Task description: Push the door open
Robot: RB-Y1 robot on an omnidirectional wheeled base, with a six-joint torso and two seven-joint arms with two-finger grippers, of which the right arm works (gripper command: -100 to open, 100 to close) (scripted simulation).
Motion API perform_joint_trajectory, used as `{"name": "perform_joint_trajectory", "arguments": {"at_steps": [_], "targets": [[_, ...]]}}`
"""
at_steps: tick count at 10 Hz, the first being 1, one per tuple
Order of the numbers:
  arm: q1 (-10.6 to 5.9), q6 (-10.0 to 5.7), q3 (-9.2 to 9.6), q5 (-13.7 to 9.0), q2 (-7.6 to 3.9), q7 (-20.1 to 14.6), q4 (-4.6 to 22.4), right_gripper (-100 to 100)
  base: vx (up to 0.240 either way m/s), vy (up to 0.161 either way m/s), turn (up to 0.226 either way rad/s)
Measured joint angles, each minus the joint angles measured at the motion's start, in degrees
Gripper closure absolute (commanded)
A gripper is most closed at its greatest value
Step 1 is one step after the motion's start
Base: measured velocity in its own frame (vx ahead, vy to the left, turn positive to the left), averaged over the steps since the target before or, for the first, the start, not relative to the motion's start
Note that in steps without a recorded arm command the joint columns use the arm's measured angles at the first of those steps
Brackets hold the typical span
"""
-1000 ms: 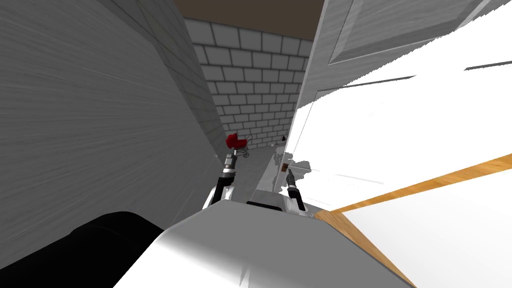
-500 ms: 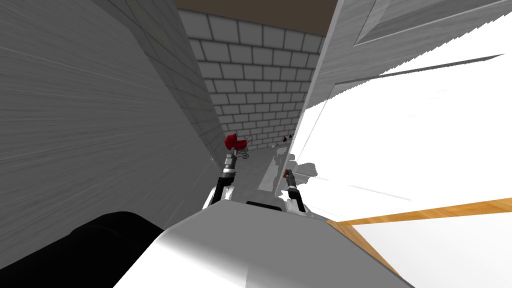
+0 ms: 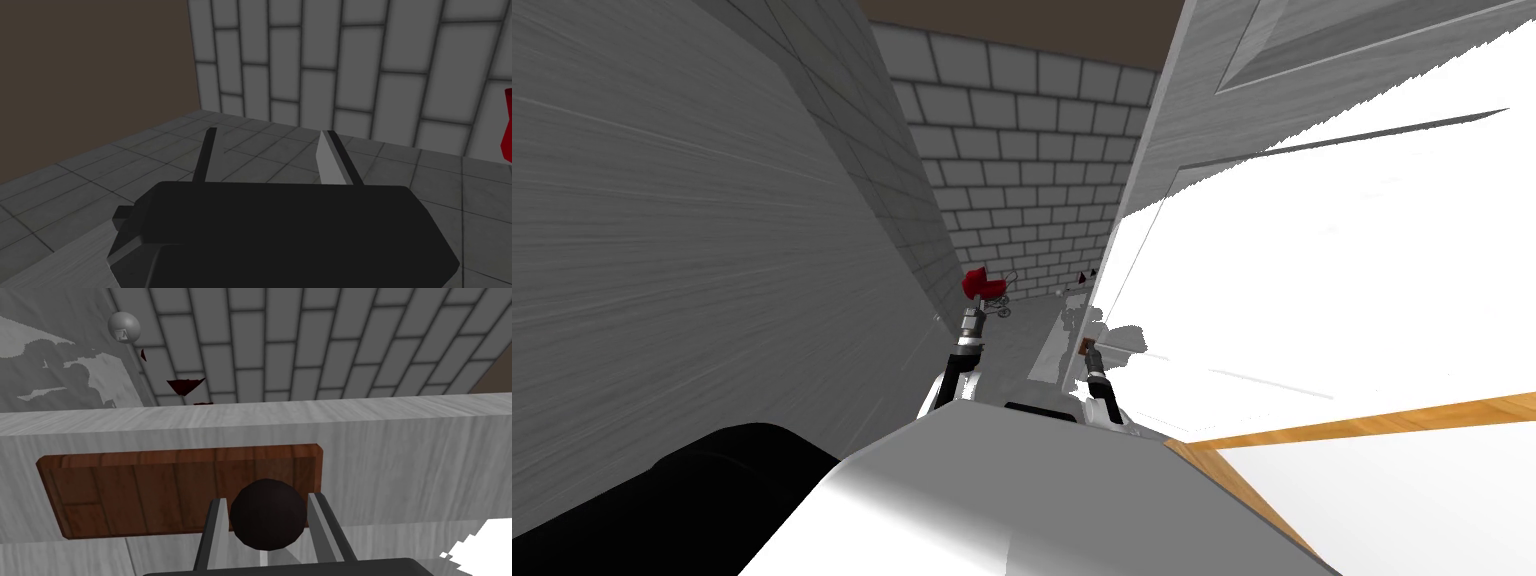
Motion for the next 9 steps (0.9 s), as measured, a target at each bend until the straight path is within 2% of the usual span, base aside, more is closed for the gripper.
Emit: {"name": "perform_joint_trajectory", "arguments": {"at_steps": [1, 2, 3, 5, 8, 9], "targets": [[0.02, 0.01, 0.00, 0.0, 0.01, 0.0, 0.0, 100, 0.080, 0.049, -0.045], [-0.82, -0.47, -0.37, -0.3, -0.08, 0.0, 1.7, 100, 0.121, 0.061, -0.040], [0.09, -0.01, -0.57, -0.4, -0.19, 0.1, 0.7, 100, 0.137, 0.044, -0.054], [0.70, 0.66, -1.29, -0.9, -0.39, 0.3, -0.3, 100, 0.155, 0.020, -0.037], [-0.55, 0.27, -2.93, -1.9, -0.60, 1.0, 0.9, 100, 0.168, 0.058, -0.058], [0.45, 1.19, -3.59, -2.3, -0.37, 1.6, -1.0, 100, 0.211, 0.077, -0.080]]}}
